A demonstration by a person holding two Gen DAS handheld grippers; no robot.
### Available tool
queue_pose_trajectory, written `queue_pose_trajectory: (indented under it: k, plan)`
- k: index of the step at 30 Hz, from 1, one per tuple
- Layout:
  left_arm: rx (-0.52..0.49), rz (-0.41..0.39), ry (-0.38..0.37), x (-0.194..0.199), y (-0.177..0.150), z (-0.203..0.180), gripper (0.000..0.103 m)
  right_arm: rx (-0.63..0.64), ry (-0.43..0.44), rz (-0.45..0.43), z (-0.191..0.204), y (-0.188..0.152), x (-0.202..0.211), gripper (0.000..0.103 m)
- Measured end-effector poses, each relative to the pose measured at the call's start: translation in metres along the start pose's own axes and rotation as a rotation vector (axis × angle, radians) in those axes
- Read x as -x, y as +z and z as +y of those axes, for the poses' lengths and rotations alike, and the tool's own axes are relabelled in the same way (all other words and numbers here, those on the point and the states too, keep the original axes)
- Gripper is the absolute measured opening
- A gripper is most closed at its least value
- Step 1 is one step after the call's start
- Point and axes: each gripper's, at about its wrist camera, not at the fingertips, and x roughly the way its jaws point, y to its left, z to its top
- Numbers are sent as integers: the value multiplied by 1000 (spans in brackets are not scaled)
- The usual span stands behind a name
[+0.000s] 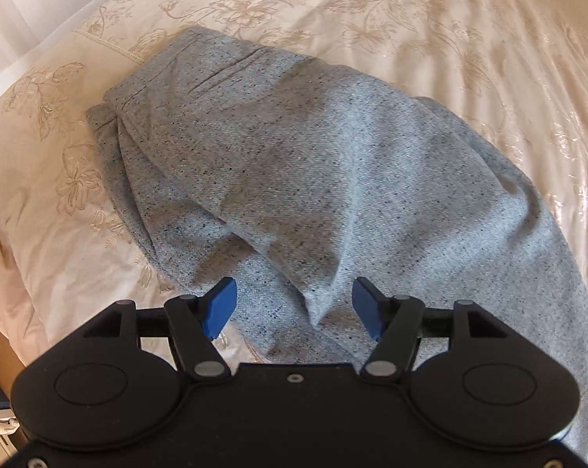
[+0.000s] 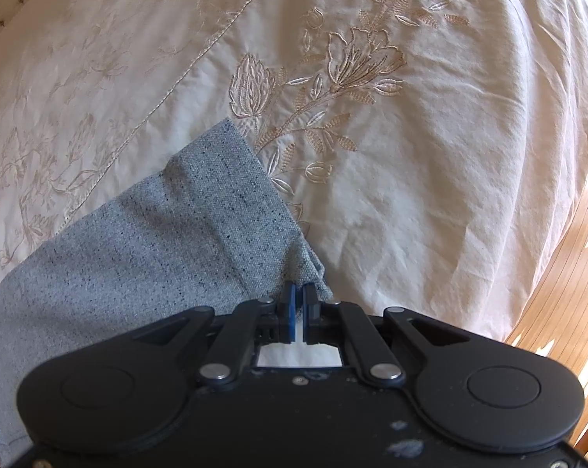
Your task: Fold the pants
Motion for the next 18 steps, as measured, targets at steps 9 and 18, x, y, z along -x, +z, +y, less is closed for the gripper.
queue_pose_trajectory:
  k: [9, 18]
  plan:
    - [-8, 101, -37, -31, 11, -7, 7, 23, -5, -1, 4, 0, 1, 3]
    - [-52, 3, -68, 46, -3, 8, 6, 24, 4, -56, 7, 2, 32, 3]
